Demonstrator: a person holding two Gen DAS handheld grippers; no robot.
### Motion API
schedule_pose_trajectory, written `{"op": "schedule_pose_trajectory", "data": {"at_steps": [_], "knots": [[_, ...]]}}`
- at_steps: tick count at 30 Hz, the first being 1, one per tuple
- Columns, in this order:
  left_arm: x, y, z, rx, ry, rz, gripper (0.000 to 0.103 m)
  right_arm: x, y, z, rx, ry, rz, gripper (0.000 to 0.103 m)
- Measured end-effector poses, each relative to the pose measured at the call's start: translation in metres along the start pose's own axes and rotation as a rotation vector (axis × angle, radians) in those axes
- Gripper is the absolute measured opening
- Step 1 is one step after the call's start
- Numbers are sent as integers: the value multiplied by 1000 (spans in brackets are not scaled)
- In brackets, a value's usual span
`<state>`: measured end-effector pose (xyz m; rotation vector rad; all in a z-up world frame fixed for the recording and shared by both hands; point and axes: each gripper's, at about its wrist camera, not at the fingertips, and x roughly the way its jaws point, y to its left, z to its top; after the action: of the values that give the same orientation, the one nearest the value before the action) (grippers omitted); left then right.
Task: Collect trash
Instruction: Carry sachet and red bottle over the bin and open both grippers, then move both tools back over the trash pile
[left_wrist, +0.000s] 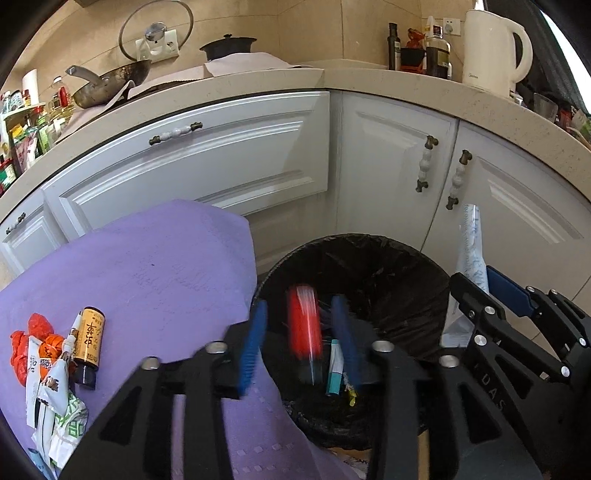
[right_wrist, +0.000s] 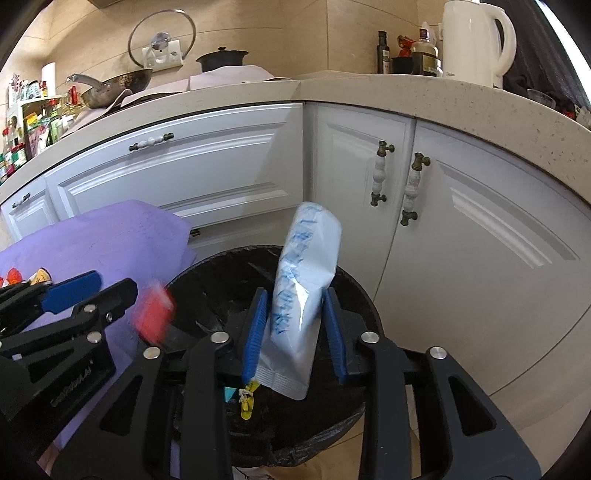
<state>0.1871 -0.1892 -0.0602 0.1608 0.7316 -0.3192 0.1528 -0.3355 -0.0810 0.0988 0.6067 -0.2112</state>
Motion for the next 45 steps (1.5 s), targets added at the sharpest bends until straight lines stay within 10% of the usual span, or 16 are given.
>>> {"op": "schedule_pose_trajectory", "data": {"at_steps": [20,45], "knots": [[-57,43,-11,-57,-44,54,72,-46,27,1,20,23,47,49],[-162,250,-141,-286,9,443,74,-124,249,-62,-233,103,402,49]]}}
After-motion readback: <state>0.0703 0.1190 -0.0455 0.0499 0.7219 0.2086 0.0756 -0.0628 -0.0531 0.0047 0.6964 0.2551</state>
